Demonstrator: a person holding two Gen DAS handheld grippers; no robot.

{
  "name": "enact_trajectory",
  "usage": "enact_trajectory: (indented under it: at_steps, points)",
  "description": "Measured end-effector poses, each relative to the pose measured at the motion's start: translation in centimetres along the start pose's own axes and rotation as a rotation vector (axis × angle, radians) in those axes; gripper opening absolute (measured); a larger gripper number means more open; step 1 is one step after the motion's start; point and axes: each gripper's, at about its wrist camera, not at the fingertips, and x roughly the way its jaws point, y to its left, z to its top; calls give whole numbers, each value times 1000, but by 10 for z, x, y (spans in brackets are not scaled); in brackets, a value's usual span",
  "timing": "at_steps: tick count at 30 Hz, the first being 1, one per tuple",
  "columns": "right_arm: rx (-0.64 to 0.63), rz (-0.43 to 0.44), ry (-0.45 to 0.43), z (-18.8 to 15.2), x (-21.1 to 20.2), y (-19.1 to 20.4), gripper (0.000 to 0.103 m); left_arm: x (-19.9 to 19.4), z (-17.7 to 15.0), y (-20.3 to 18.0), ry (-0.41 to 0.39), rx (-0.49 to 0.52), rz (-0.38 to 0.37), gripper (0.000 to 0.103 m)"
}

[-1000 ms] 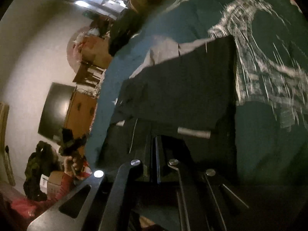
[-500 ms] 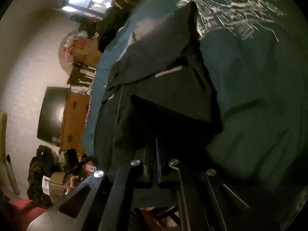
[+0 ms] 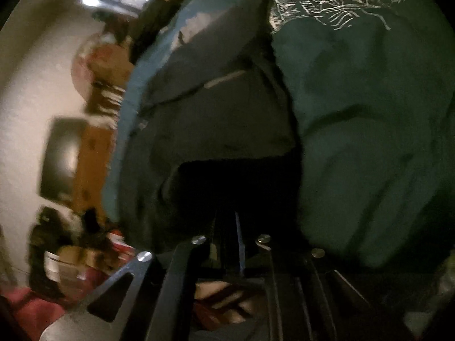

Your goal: Fold large clothes

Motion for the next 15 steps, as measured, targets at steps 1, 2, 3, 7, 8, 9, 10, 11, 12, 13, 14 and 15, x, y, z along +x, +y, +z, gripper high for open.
enact_trajectory:
  at_steps: [1, 2, 3, 7, 8, 9, 10, 11, 12, 13, 14, 15]
  points:
    - [-21, -38, 9, -2, 2, -1, 26, -1, -1, 2, -1, -8, -15, 32]
    - [-38, -61, 17, -5, 3, -2, 30, -1, 0, 3, 1, -16, -27, 32]
    - [-53, -68, 24, -8, 4, -4, 30, -1, 0, 5, 4, -21, -32, 28]
    - [-131, -75, 44, -20, 11, -3, 30, 0, 2, 9, 11, -30, -44, 26]
    - [-142, -77, 43, -22, 12, -3, 30, 1, 2, 8, 11, -34, -48, 26]
    - [-162, -80, 35, -23, 13, -1, 30, 1, 2, 7, 10, -37, -49, 26]
    - [-188, -87, 20, -24, 12, 3, 31, 1, 2, 8, 9, -40, -50, 26]
    - [-203, -95, 7, -25, 9, 6, 31, 1, 2, 6, 7, -41, -49, 26]
    - [-221, -101, -9, -26, 4, 9, 31, 2, 1, 5, 6, -39, -46, 26]
    - [-249, -105, -26, -26, -1, 16, 31, 4, 2, 3, 7, -39, -45, 26]
    - [-274, -112, -34, -25, -5, 21, 31, 4, 2, 3, 7, -42, -49, 26]
    - [-303, -121, -41, -24, -8, 26, 32, 4, 2, 4, 8, -44, -54, 26]
